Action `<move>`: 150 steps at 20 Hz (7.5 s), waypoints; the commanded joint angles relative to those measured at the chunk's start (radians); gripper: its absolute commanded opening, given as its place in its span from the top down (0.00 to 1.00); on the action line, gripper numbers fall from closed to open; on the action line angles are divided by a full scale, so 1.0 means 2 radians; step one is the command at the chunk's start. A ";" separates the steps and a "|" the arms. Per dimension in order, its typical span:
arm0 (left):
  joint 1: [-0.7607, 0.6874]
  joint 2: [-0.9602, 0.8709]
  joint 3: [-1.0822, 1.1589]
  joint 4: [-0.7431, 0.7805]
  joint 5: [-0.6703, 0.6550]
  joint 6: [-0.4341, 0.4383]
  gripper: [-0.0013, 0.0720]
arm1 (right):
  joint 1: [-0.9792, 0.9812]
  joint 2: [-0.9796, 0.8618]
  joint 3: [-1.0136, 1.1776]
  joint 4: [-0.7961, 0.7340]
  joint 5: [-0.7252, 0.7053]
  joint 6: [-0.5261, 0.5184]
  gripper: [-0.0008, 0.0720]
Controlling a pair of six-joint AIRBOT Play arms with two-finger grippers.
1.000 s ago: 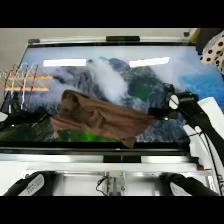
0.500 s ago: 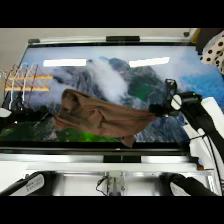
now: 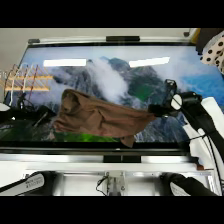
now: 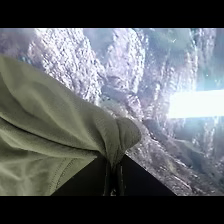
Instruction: Fold the shirts.
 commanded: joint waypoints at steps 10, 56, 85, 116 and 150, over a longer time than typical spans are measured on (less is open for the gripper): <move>0.026 0.000 -0.128 -0.001 -0.004 0.045 0.43 | 0.000 0.000 0.000 0.001 0.002 0.000 0.89; -0.008 0.289 0.237 -0.009 0.051 -0.040 0.94 | 0.000 0.162 0.260 -0.051 -0.015 -0.022 0.89; -0.008 0.350 0.041 -0.047 -0.052 -0.032 0.94 | 0.000 0.237 -0.025 -0.162 0.153 0.046 0.89; -0.089 0.216 -0.046 -0.083 0.059 0.041 0.94 | -0.002 -0.097 -0.153 0.398 -0.109 -0.130 0.21; -0.022 0.223 0.373 0.048 -0.105 -0.066 0.94 | -0.130 0.086 0.435 -0.068 0.165 -0.132 0.89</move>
